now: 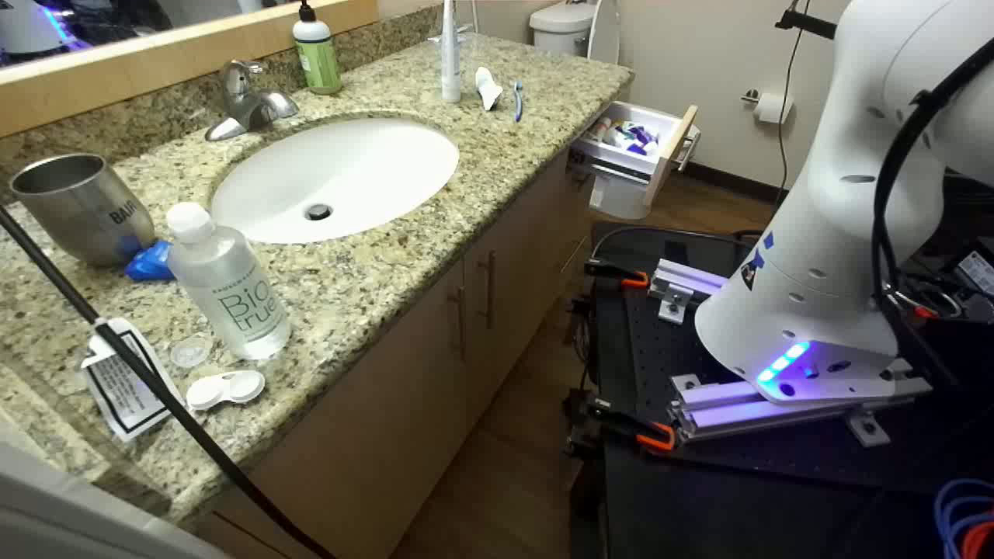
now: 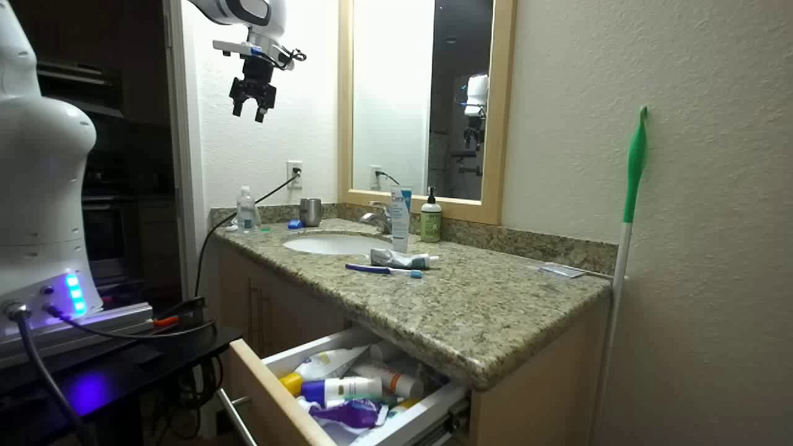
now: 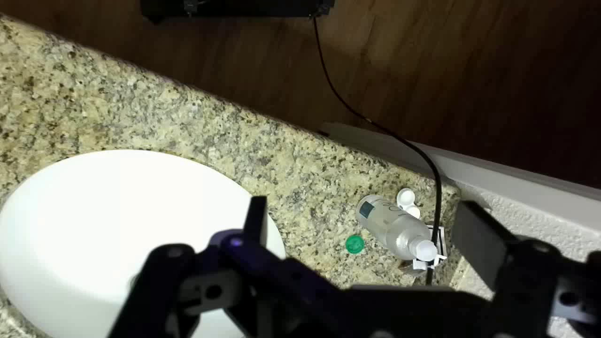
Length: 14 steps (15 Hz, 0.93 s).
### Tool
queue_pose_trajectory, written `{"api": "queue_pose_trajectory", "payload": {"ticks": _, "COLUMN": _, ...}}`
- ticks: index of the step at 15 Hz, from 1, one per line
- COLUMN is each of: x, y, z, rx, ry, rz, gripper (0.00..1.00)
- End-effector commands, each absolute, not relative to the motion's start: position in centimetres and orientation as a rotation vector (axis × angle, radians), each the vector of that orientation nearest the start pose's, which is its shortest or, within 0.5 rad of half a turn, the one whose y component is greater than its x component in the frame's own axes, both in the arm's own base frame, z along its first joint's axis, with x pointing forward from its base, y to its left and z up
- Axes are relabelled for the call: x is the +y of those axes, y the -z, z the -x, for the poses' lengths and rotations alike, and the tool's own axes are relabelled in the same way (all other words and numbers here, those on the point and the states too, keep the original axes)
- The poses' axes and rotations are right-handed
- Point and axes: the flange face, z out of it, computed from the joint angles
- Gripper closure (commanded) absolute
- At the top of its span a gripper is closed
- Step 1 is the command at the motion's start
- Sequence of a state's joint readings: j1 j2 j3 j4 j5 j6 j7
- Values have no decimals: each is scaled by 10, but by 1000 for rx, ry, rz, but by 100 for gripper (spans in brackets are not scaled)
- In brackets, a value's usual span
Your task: Close the drawer
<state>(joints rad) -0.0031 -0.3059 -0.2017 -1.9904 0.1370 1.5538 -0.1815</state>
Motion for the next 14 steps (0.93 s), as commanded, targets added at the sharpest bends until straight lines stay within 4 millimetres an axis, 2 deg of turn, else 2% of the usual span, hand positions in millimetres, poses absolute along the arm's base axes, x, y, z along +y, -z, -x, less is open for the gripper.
{"api": "queue_pose_trajectory", "payload": {"ticks": 1, "x": -88, "y": -579, "z": -441, "rx": 25, "ry": -144, "rz": 2919, "gripper": 0}}
{"api": "queue_pose_trajectory", "payload": {"ticks": 3, "x": -125, "y": -570, "z": -433, "rx": 92, "ry": -109, "rz": 2914, "gripper": 0}}
{"api": "queue_pose_trajectory", "payload": {"ticks": 6, "x": -196, "y": -546, "z": -399, "rx": 297, "ry": -119, "rz": 2844, "gripper": 0}}
{"api": "queue_pose_trajectory", "payload": {"ticks": 8, "x": -241, "y": -519, "z": -370, "rx": 471, "ry": -197, "rz": 2799, "gripper": 0}}
{"api": "queue_pose_trajectory", "payload": {"ticks": 10, "x": -280, "y": -489, "z": -331, "rx": 600, "ry": -268, "rz": 2784, "gripper": 0}}
{"api": "queue_pose_trajectory", "payload": {"ticks": 12, "x": -311, "y": -469, "z": -296, "rx": 712, "ry": -353, "rz": 2789, "gripper": 0}}
{"api": "queue_pose_trajectory", "payload": {"ticks": 13, "x": -319, "y": -465, "z": -281, "rx": 736, "ry": -390, "rz": 2782, "gripper": 0}}
{"api": "queue_pose_trajectory", "payload": {"ticks": 14, "x": -314, "y": -474, "z": -277, "rx": 693, "ry": -396, "rz": 2766, "gripper": 0}}
